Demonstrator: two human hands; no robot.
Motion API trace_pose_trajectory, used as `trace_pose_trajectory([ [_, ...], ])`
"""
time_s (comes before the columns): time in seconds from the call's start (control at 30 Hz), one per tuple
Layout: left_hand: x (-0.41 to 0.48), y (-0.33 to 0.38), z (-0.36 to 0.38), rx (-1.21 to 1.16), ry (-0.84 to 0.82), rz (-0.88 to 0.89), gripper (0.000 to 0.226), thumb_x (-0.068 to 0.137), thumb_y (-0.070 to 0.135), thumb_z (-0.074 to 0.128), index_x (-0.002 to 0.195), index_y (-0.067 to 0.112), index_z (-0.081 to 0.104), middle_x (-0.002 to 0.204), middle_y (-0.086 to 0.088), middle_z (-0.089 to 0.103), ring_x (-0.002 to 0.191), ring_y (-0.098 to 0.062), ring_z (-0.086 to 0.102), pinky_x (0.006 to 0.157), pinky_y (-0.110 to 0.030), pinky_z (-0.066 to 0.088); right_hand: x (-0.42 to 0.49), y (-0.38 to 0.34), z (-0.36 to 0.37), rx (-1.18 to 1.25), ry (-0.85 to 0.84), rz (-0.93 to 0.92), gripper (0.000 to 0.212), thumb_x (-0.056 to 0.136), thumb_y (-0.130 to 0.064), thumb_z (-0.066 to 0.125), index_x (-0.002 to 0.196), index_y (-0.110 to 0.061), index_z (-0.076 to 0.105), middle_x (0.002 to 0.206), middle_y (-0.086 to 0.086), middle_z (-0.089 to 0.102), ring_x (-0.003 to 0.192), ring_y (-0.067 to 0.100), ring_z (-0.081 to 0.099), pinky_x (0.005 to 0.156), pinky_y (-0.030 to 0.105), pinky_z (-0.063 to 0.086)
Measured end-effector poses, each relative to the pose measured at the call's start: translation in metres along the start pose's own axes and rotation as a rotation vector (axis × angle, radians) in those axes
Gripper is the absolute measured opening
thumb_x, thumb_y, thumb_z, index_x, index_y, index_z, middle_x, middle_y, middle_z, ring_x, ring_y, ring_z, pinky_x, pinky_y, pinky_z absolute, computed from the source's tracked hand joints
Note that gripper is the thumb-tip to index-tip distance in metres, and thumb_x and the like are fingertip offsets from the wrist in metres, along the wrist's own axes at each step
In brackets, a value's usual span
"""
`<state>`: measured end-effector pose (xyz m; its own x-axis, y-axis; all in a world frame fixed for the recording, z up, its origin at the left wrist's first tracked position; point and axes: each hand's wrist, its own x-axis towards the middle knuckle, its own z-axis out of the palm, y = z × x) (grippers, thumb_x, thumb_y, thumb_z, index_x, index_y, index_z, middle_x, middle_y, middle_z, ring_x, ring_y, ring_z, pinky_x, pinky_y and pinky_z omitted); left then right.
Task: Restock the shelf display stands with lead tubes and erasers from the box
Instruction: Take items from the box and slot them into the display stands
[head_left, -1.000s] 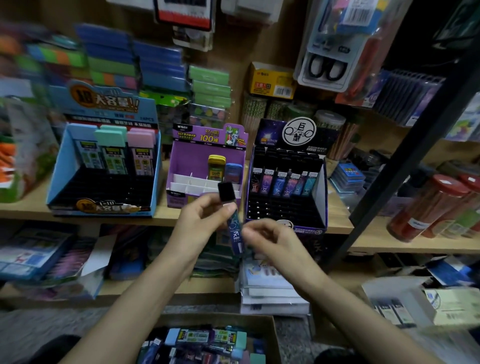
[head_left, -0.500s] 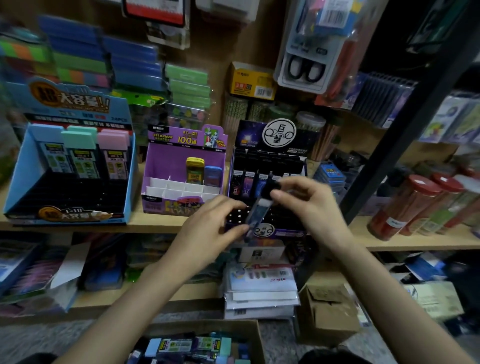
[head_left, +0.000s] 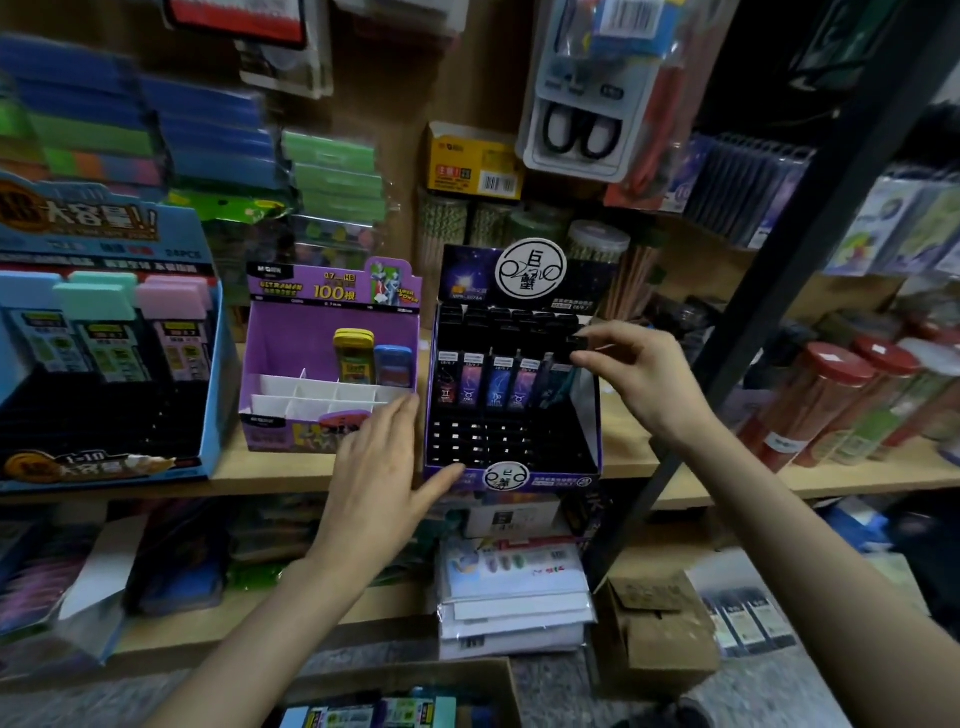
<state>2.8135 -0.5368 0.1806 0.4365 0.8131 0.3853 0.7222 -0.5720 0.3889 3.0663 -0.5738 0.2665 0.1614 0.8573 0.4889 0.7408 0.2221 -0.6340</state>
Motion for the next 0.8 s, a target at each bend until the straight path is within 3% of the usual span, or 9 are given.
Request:
trace_pose_trajectory([
  [0.13,0.001,-0.001,0.001,-0.017,-0.002,0.008,0.084,0.083,0.059,0.048,0.147,0.01,0.023,0.147,-0.004,0.034,0.135,-0.018,0.031,0.108,-0.034,0.03,0.001,-0.001,0.001,-0.034,-0.038,0.019,0.017,0.084,-0.014,0.067,0.095,-0.027,0.066,0.087,-0.02,0.065,0.084,0.003,0.062,0.08,0.021,0.05],
  [0.2,0.001,-0.001,0.001,-0.026,0.002,0.013,0.084,0.083,0.058,0.05,0.146,0.009,0.024,0.147,-0.005,0.035,0.135,-0.018,0.031,0.108,-0.033,0.03,0.006,-0.001,0.005,-0.057,-0.006,0.067,0.011,0.085,-0.014,0.067,0.092,-0.021,0.069,0.082,-0.015,0.066,0.079,0.004,0.062,0.078,0.028,0.052],
  [0.3,0.002,-0.002,0.001,-0.033,-0.002,0.019,0.083,0.083,0.057,0.052,0.146,0.009,0.024,0.147,-0.004,0.034,0.135,-0.018,0.031,0.109,-0.033,0.03,0.014,-0.003,0.012,-0.118,0.004,0.17,0.014,0.085,-0.015,0.067,0.095,-0.005,0.071,0.088,0.008,0.071,0.084,0.022,0.066,0.081,0.045,0.053],
  [0.5,-0.003,-0.005,-0.011,-0.097,0.004,0.078,0.069,0.088,0.044,0.054,0.144,0.01,0.03,0.146,-0.003,0.035,0.134,-0.017,0.03,0.109,-0.031,0.026,0.018,-0.011,0.019,-0.243,-0.035,0.265,0.024,0.088,-0.02,0.064,0.087,0.003,0.071,0.08,0.018,0.07,0.078,0.029,0.066,0.077,0.046,0.054],
  [0.67,-0.022,-0.013,-0.037,-0.149,0.059,0.166,0.033,0.09,0.028,0.058,0.12,0.016,0.054,0.116,0.004,0.053,0.107,-0.014,0.051,0.086,-0.028,0.042,-0.007,-0.028,0.005,-0.357,0.029,0.198,0.024,0.087,-0.025,0.065,0.097,-0.004,0.068,0.094,0.011,0.069,0.089,0.023,0.063,0.08,0.037,0.051],
  [0.73,-0.035,-0.02,-0.042,-0.141,-0.007,0.151,0.026,0.09,0.029,0.057,0.114,0.019,0.055,0.108,0.007,0.056,0.099,-0.012,0.055,0.075,-0.028,0.046,-0.028,-0.039,0.001,-0.355,-0.008,0.13,0.021,0.087,-0.025,0.065,0.099,-0.008,0.067,0.095,0.007,0.069,0.086,0.018,0.062,0.079,0.033,0.05],
  [0.8,-0.052,-0.032,-0.039,-0.102,-0.117,0.112,0.026,0.091,0.033,0.055,0.115,0.021,0.054,0.109,0.008,0.055,0.099,-0.012,0.056,0.076,-0.031,0.048,-0.055,-0.048,0.004,-0.354,-0.122,0.065,0.017,0.087,-0.024,0.065,0.097,-0.011,0.067,0.093,0.003,0.068,0.083,0.015,0.061,0.075,0.027,0.047],
])
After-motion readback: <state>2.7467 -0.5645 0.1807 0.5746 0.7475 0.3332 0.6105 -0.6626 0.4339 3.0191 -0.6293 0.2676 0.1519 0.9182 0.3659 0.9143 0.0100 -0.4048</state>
